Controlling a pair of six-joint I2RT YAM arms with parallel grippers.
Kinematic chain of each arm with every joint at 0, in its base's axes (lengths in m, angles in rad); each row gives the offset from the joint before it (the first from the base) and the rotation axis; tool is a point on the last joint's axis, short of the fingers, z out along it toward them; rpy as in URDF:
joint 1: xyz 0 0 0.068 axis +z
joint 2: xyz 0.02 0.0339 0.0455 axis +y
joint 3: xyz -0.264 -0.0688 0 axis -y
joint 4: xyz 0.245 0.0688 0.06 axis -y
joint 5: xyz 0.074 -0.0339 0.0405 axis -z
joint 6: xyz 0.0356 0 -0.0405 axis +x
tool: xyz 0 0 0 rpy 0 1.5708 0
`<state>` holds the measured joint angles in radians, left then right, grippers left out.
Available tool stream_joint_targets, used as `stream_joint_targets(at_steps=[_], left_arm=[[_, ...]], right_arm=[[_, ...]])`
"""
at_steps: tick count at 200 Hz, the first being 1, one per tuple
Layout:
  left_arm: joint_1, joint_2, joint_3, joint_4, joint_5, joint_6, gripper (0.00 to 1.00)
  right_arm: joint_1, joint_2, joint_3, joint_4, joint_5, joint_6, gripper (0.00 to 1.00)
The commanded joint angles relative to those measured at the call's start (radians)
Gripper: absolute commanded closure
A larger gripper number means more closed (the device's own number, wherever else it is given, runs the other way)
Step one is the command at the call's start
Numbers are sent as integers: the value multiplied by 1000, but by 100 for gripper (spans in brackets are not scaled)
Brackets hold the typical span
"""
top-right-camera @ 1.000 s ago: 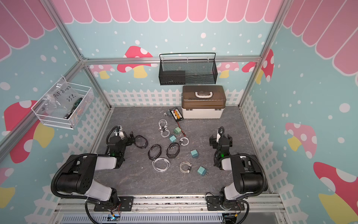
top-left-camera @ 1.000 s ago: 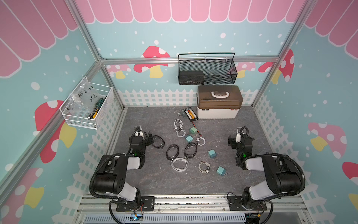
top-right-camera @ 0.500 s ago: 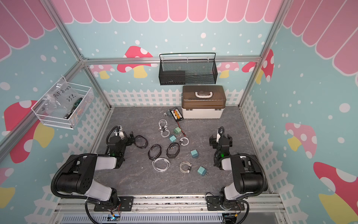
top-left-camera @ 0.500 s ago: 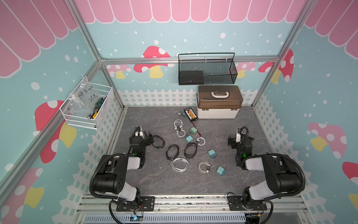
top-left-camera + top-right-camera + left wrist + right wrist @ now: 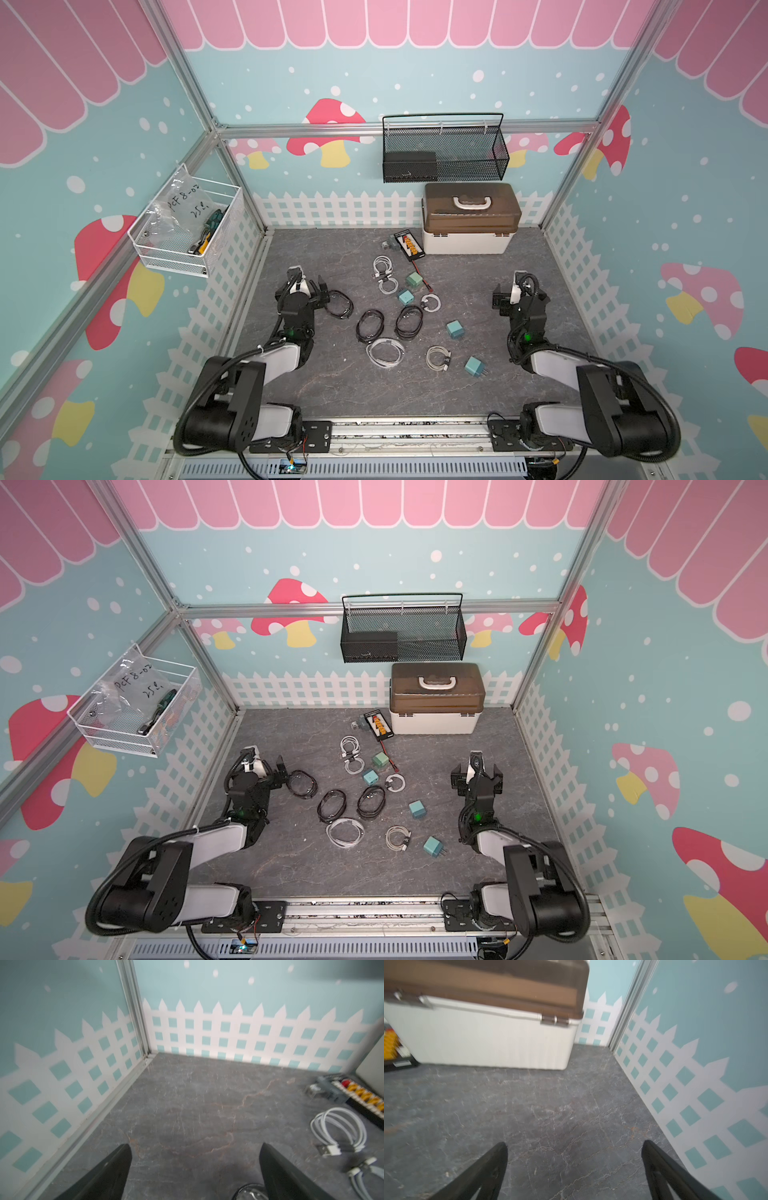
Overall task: Pack away charging kits
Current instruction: Pick up the storage bag at the center of the board.
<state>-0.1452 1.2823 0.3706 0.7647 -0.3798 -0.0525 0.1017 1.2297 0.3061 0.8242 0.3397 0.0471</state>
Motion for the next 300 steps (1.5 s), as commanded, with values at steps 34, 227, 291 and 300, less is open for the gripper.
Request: stream_joint_targets(at_steps=[34,227,291,300], left_arm=[[-42,-393,265,-763,381,-301,1],[-951,416,942,-1430,-98,-552,31],[-903,692,1140,-1539,-134,-499,34],[-894,728,1170,-1552,-115,-495,36]], right_arm=[[2,-416,78,-560,-173,422,1],[69,22,316,-902,-352,605,39],[57,49,286,-886,-312,590,39],[56,53,285,-884,-310,588,39]])
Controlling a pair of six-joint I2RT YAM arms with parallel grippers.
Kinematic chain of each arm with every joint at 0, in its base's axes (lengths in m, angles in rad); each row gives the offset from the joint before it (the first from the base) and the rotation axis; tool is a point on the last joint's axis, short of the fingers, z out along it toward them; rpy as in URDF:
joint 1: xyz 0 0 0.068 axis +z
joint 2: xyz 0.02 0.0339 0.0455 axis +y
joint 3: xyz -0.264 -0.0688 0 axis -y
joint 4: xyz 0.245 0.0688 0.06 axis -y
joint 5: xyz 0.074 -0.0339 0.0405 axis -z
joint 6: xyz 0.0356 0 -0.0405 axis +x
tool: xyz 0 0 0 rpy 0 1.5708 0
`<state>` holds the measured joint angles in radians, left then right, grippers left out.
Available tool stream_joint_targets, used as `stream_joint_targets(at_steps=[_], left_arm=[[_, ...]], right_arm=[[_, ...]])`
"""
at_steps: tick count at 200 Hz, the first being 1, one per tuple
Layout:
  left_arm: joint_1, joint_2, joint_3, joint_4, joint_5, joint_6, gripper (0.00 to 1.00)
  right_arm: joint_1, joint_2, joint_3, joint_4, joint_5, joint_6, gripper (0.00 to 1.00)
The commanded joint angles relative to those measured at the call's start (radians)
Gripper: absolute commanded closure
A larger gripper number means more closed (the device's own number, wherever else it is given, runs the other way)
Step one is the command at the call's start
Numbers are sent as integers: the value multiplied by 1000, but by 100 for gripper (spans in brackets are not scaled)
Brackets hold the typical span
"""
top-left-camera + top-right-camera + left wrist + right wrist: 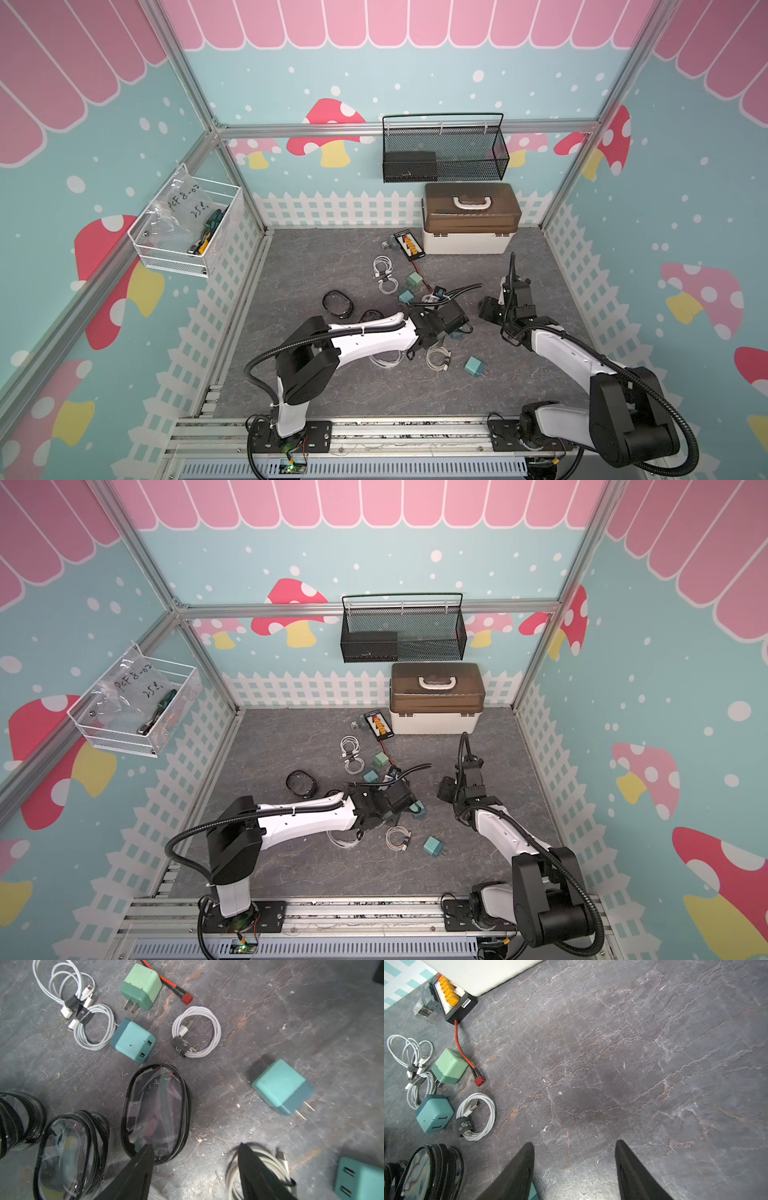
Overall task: Pack away charging kits
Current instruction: Pick up the storage bag at the center of the board.
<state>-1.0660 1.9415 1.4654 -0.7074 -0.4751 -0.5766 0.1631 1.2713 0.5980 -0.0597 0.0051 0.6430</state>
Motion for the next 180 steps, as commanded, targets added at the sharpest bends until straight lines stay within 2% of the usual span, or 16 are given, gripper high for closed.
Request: stream_joint_targets(at_steps=[1,36,83,108,132,166,180], left_arm=[[27,73,80,-83,-19,29,37],[37,160,159,-129,-40,35,40],[69,182,154,-139,-37,30,50],[72,196,157,-135,-25,36,62],[75,210,164,-132,-4,38,80],[93,205,155,-115,28,41,98],[102,193,148,-100,60,47,100]], right_arm=[[-5,12,-7,0,25,-8,39],[-5,21,-22,23,27,-6,39],[-4,43,-20,34,18,-9,39],[-5,41,-24,38,11,-8,39],[-4,33,-31,40,7,-6,40],[-5,9,-43,41,-9,-2,40],[-4,-12,-45,35,-23,3,40]])
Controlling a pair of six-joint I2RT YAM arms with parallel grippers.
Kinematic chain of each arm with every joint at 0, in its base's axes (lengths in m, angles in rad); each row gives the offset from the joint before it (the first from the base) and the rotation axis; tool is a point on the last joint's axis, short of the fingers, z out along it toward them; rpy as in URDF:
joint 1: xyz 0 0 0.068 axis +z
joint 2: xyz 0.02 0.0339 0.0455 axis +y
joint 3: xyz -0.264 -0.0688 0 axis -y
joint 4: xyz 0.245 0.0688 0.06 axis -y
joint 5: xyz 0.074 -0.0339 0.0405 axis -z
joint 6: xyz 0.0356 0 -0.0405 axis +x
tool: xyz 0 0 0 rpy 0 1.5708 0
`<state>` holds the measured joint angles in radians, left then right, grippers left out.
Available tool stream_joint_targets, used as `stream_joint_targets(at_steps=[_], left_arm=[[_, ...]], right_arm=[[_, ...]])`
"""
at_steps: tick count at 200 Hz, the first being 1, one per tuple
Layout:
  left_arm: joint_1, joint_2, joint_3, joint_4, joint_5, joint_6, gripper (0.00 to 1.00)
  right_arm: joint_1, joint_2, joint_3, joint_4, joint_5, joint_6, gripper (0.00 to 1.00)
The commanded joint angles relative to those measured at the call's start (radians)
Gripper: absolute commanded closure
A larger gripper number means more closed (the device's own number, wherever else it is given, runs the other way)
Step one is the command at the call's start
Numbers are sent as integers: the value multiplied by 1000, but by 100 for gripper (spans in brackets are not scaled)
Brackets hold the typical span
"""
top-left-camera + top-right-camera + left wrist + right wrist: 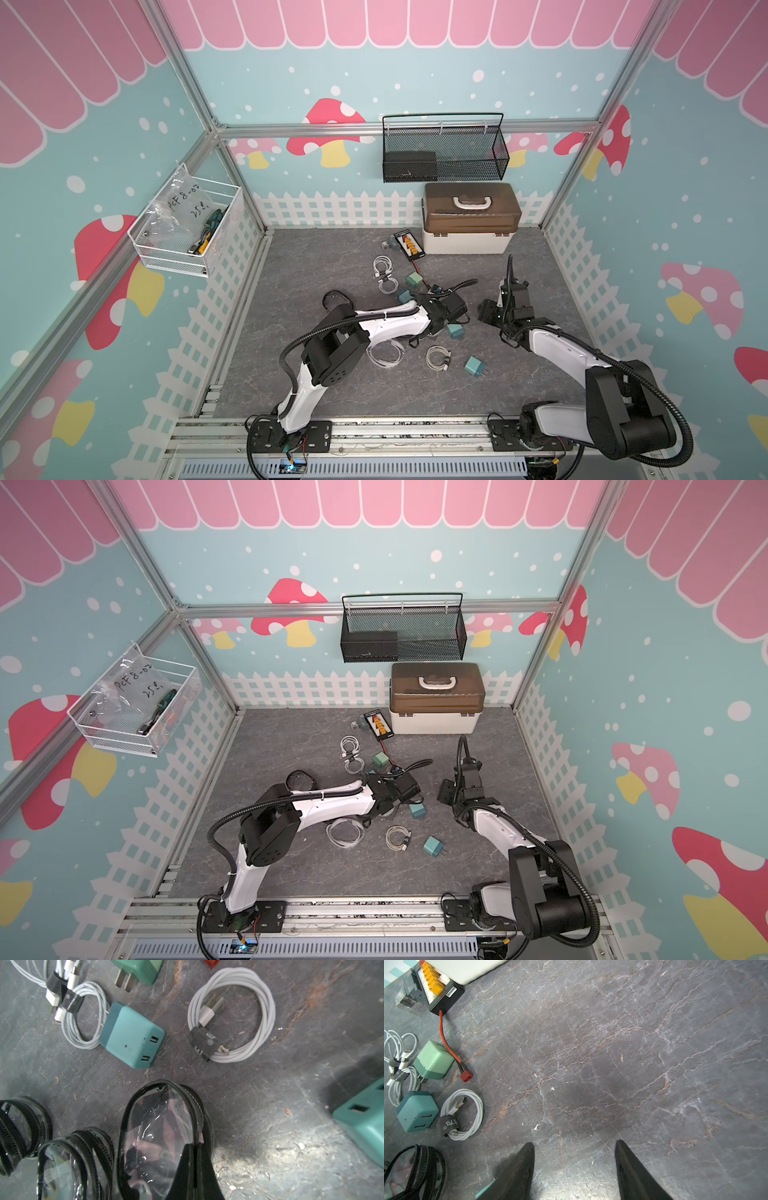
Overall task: Pack away charging kits
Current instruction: Pick up the storage bag at the center of the board.
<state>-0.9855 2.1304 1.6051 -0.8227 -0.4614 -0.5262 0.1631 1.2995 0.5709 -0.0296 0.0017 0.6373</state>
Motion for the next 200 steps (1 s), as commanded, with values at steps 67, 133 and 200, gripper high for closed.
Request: stream_joint_targets(at_steps=[67,133,200], left_arm=[[88,-197,-101,91,220,-33,100],[102,-283,-179,132,255,-61,100],[104,-254,-160,146,261,-72,100]], right_arm=[[174,-249,8,-205,0,45,43],[398,-459,-157,-264,51,245,50],[563,-212,-116,-212,126,259,54]])
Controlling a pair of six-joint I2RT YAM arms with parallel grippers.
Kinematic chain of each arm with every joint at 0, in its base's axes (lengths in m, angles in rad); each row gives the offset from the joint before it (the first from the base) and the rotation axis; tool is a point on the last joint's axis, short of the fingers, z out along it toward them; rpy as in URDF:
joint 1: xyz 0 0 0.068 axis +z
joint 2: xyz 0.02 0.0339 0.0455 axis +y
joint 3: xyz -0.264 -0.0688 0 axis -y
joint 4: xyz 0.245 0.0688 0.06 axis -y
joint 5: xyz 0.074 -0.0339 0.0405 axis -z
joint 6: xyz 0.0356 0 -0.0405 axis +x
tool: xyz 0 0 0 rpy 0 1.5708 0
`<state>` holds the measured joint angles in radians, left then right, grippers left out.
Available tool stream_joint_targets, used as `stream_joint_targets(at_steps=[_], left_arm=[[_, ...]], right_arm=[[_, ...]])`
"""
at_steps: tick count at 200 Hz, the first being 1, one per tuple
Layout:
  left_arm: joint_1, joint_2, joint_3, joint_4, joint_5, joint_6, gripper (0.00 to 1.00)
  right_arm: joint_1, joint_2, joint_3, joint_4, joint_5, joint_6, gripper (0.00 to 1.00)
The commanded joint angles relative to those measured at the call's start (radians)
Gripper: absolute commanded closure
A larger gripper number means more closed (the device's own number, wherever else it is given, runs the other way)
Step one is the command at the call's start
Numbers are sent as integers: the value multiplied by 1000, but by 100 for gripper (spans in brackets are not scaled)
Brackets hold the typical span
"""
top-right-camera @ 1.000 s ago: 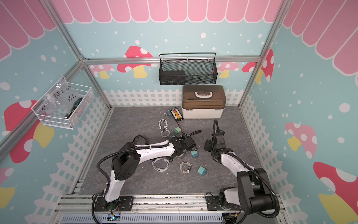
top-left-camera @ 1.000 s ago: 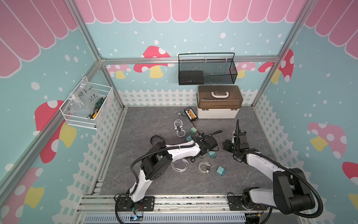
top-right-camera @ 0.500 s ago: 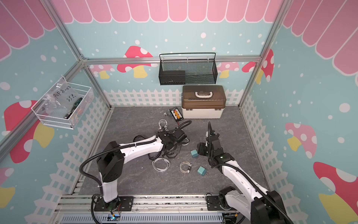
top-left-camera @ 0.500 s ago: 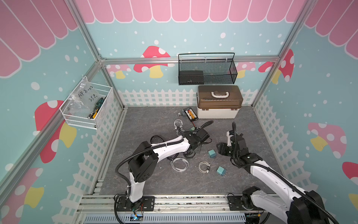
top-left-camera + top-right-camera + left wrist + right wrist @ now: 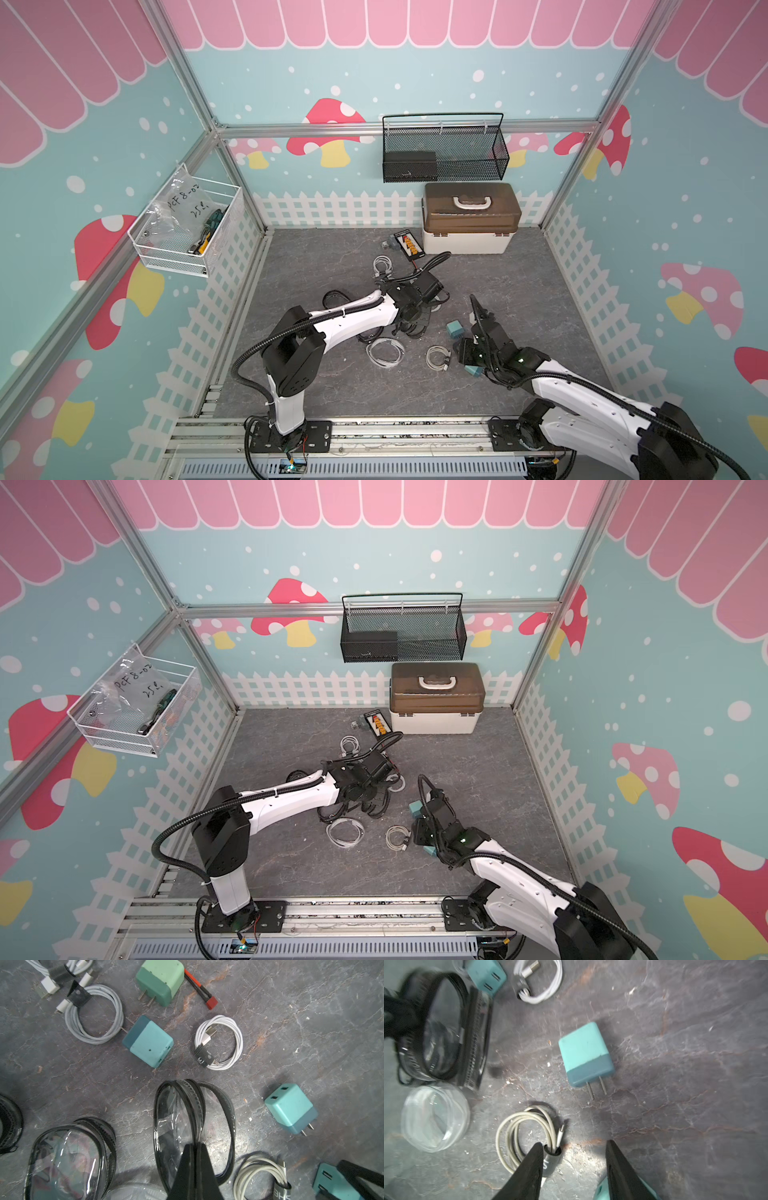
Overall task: Pack away charging kits
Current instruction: Pick up the storage bag at the center of the board, then pick up the charging cable from the center of the board.
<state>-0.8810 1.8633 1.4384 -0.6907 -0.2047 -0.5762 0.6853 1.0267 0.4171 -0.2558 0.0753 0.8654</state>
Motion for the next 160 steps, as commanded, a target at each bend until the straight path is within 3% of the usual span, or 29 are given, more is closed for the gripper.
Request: stream_joint_targets(at_steps=[1,73,160], left_arm=[[-1,13,7,14,5,-22,100],[5,-10,-18,20,-5,-30,100],[17,-55,-42,31,-1,-36,100]], right_arm=[[42,63,39,15,54,30,54],[137,192,104,-37,123,48,53],[207,308,164,-70,142,77,60]])
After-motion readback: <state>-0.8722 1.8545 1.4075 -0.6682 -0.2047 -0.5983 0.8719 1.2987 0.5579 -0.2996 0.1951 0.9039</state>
